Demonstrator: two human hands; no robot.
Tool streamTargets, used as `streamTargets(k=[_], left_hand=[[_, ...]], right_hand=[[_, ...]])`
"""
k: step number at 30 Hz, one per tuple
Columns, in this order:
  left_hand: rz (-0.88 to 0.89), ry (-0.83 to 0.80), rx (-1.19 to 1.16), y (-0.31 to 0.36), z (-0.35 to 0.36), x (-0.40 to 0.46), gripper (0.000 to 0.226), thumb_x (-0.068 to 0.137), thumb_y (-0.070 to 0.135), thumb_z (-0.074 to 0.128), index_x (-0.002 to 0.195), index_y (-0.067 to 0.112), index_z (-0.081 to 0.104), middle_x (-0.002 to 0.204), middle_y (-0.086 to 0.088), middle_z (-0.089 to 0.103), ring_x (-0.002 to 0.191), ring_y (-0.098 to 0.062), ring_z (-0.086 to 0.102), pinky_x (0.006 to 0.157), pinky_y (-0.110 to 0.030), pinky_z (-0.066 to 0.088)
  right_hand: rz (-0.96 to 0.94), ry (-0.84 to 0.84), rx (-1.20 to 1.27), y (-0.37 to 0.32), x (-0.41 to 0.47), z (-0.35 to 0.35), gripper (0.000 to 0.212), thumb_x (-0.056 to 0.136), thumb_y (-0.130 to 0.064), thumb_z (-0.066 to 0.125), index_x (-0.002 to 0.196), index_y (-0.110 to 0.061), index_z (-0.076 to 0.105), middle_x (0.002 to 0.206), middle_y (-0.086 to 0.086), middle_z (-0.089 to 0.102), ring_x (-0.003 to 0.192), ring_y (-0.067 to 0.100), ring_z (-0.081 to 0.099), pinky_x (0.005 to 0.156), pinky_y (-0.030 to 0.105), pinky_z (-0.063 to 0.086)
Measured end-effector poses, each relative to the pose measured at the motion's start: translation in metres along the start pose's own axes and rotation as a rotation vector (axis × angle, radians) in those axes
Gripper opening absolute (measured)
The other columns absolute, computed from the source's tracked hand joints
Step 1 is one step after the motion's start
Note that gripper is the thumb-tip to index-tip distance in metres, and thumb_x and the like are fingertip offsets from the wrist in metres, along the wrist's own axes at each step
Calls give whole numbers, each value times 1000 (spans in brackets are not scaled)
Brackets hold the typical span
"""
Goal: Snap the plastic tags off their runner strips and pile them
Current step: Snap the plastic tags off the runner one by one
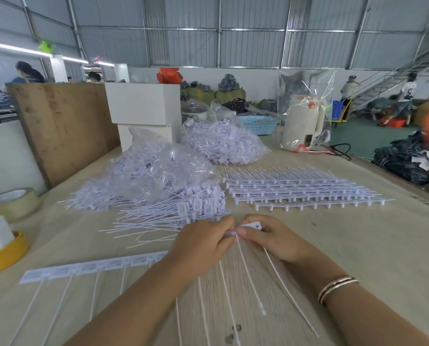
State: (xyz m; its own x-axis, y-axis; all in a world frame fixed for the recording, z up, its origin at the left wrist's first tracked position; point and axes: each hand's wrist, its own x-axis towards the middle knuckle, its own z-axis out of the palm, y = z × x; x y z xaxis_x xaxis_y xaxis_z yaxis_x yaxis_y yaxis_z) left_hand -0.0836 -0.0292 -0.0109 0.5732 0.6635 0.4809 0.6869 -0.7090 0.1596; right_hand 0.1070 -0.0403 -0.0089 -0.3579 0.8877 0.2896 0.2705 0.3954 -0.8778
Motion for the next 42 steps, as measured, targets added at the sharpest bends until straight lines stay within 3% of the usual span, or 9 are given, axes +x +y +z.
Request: streamTargets(k=[4,8,11,14,20,25,28,33,42], left_hand=[[-47,73,-223,2,-1,1,18,94,35,52,90,18,52,57,10,50,49,-4,43,52,-28,36],[-169,72,-501,7,2,2,18,92,36,55,84,19,53,72,11,68,67,-6,64,68,-31,52],[-140,79,-394,3,-1,0,17,85,41,63,85,35,47,69,23,60,61,4,56,55,-19,43],[-137,31,-259,-3,-3,-1,23,82,45,64,89,39,43,74,17,58,65,1,55,58,-26,45],[-143,-38,-293,0,-4,-1,31,82,39,66,97,32,40,83,9,61,70,-6,57,63,-32,47],[-110,21,-242,6,-1,-1,36,82,37,65,107,27,40,103,11,53,78,-2,52,62,-23,43],[-103,37,-218,9,-3,-1,37,84,36,62,112,22,43,110,10,51,85,-4,53,66,-24,45],[-82,-69,-137,5,-9,-4,25,86,39,53,107,32,41,105,17,54,76,-2,53,61,-26,40],[-135,-123,18,-1,-10,-3,21,85,45,55,95,32,41,88,13,58,73,-10,55,58,-28,38]], right_hand=[[-87,88,8,-3,3,6,19,88,-19,58,71,-25,62,56,-13,53,51,2,40,51,14,32],[-142,275,93,-3,2,5,31,89,-9,57,61,-21,56,54,-10,48,52,2,41,54,12,34],[-47,272,76,-1,-2,1,29,89,-18,61,61,-13,53,57,-7,44,52,5,40,53,11,34],[80,185,-197,5,1,2,20,87,-17,65,75,-1,59,65,-3,48,53,1,40,53,11,32],[168,236,-446,13,8,8,18,81,-19,70,95,-10,62,82,-5,53,67,5,46,62,16,37],[142,313,-48,0,5,17,31,84,-49,55,75,-23,69,83,-2,60,81,10,59,74,17,42],[123,100,-189,-3,5,27,27,90,-32,61,79,-10,72,87,8,60,86,14,58,81,23,41],[89,174,-38,-3,8,16,29,88,-5,59,62,-17,65,77,-4,57,70,-1,55,72,13,40],[130,233,37,3,7,13,32,89,-6,57,61,-20,61,63,-14,56,62,0,52,65,16,37]])
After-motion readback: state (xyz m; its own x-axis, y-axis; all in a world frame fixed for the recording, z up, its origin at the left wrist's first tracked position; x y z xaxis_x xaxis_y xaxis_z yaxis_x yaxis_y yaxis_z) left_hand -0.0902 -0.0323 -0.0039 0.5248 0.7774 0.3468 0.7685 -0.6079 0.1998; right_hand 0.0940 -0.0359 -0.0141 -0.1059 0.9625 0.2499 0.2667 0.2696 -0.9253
